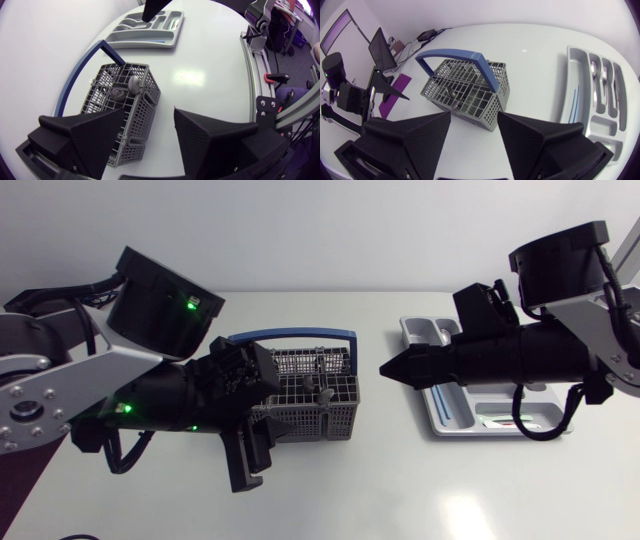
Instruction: Unload the cutlery basket into the drawer organizer.
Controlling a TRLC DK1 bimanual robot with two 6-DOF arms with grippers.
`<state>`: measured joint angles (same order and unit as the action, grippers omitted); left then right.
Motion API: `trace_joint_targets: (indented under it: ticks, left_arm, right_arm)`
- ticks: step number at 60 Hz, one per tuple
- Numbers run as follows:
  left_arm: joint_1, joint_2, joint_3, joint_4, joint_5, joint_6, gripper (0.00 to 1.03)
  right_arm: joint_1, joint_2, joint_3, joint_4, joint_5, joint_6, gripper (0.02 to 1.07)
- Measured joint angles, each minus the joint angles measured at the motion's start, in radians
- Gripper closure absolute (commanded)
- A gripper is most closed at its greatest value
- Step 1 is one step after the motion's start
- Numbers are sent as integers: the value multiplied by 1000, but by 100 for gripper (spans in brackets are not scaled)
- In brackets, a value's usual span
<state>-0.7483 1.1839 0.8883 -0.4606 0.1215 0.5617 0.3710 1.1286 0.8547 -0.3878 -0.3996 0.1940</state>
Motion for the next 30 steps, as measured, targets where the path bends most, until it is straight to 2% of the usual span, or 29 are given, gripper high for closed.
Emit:
trace_joint_targets:
  ticks: [5, 10, 19, 22, 26, 30]
  left_arm:
    - [0, 0, 0, 0, 0, 0, 17]
    - [0, 0, 0, -1, -1, 0, 17]
    - [0, -1, 0, -1, -4, 0, 17]
    - [0, -1, 0, -1, -4, 0, 17]
    - [0, -3, 0, -2, -8, 0, 17]
    - [0, -9, 0, -2, -10, 0, 17]
  right_arm:
    - [31, 9, 0, 42, 4, 40, 46]
    - [64, 15, -7, 129, 8, 68, 57]
    - [107, 35, -2, 128, 68, 69, 56]
    - [109, 57, 5, 105, 74, 80, 49]
    - [112, 89, 15, 75, 77, 116, 29]
    - [120, 103, 16, 66, 78, 145, 29]
